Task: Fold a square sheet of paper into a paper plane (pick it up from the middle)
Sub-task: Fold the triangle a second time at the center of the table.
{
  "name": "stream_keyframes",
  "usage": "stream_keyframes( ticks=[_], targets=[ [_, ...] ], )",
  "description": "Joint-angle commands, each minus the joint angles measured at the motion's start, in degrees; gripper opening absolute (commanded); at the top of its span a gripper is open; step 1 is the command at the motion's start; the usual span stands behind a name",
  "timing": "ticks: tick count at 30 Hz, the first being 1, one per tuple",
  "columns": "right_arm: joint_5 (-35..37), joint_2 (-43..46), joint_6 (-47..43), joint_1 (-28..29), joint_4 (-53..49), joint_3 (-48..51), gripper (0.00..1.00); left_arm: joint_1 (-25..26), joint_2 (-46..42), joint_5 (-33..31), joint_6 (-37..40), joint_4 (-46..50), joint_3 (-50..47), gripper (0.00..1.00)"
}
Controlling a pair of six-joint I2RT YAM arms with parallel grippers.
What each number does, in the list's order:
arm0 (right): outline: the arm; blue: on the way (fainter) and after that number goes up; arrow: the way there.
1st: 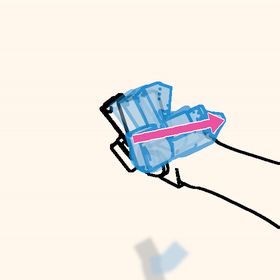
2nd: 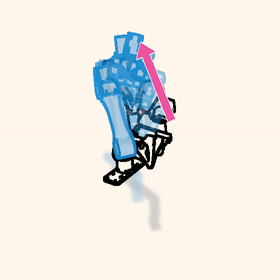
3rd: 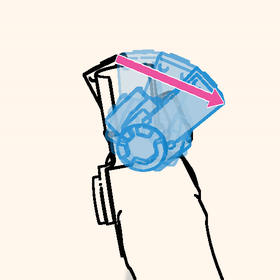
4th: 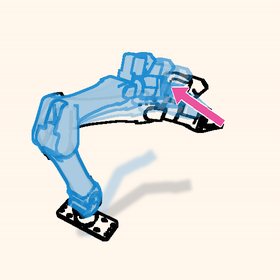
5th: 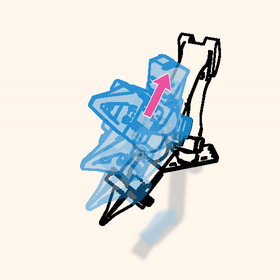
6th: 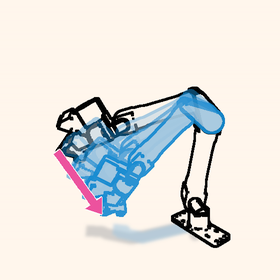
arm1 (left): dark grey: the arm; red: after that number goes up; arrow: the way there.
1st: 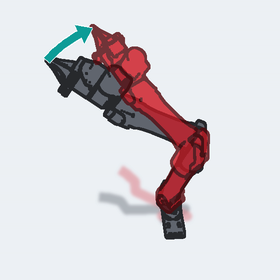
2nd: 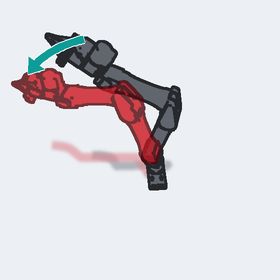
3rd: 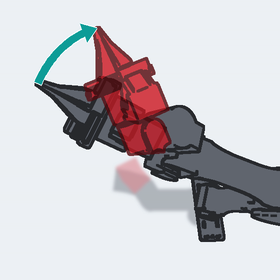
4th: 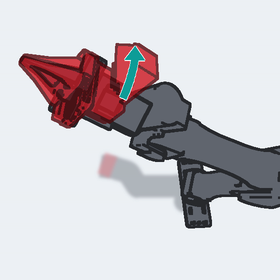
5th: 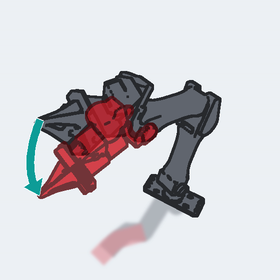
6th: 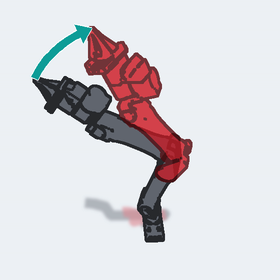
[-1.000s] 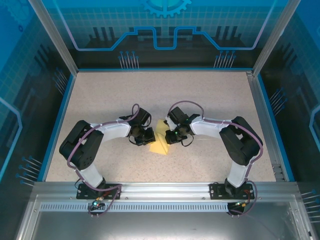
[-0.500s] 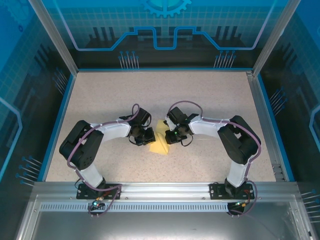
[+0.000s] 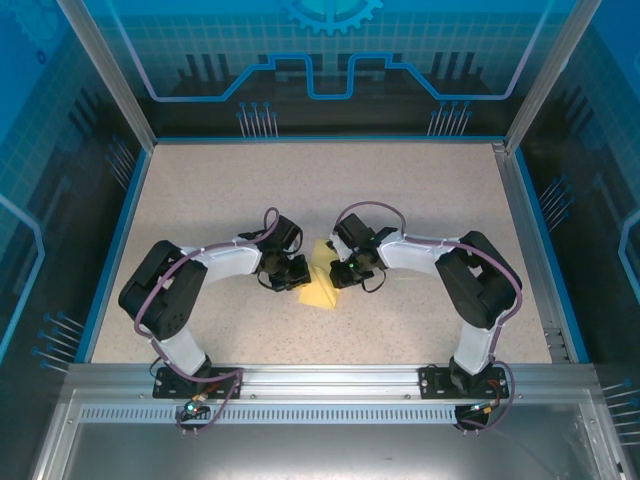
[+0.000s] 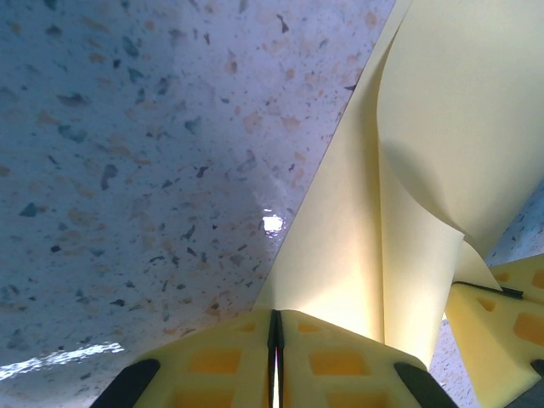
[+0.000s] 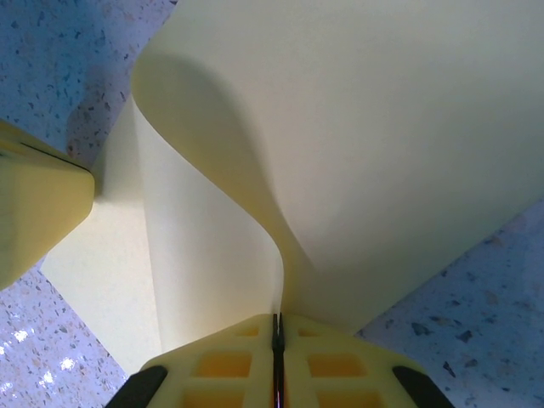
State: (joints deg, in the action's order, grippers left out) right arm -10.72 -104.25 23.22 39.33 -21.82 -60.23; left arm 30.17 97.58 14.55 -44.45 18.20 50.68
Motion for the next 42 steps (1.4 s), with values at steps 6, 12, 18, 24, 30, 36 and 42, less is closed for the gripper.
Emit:
stream_keyframes(
  ticks=[6,12,18,24,30,36,42],
  targets=[
    [-0.5,-0.6,-1.3,0.1,-0.3,-1.5,0.09,0.4,0.8,-1.0,1.5,2.2,1.1,0.11],
    [-0.6,-0.1,-2.1,0.1,-0.2,-1.4,0.1,0.4,0.7,-1.1,1.5,2.4,1.1,0.11],
    [-0.6,-1.1,-2.5,0.1,-0.8,-2.0,0.1,0.4,0.8,-1.1,1.6,2.5,1.2,0.11],
    [-0.6,-2.1,-2.2,0.1,-0.5,-1.6,0.1,0.4,0.7,-1.1,1.5,2.4,1.3,0.11],
    [-1.1,-0.9,-2.3,0.1,-0.2,-1.4,0.1,0.4,0.9,-1.0,1.6,2.4,1.4,0.11],
    [-1.1,-1.9,-2.8,0.0,-0.8,-2.4,0.1,0.5,0.6,-1.1,1.6,2.5,1.5,0.11],
    [0.3,-3.7,-2.1,0.1,-1.4,-2.0,0.1,0.5,-1.6,-1.2,1.4,3.0,2.0,0.14]
  ],
)
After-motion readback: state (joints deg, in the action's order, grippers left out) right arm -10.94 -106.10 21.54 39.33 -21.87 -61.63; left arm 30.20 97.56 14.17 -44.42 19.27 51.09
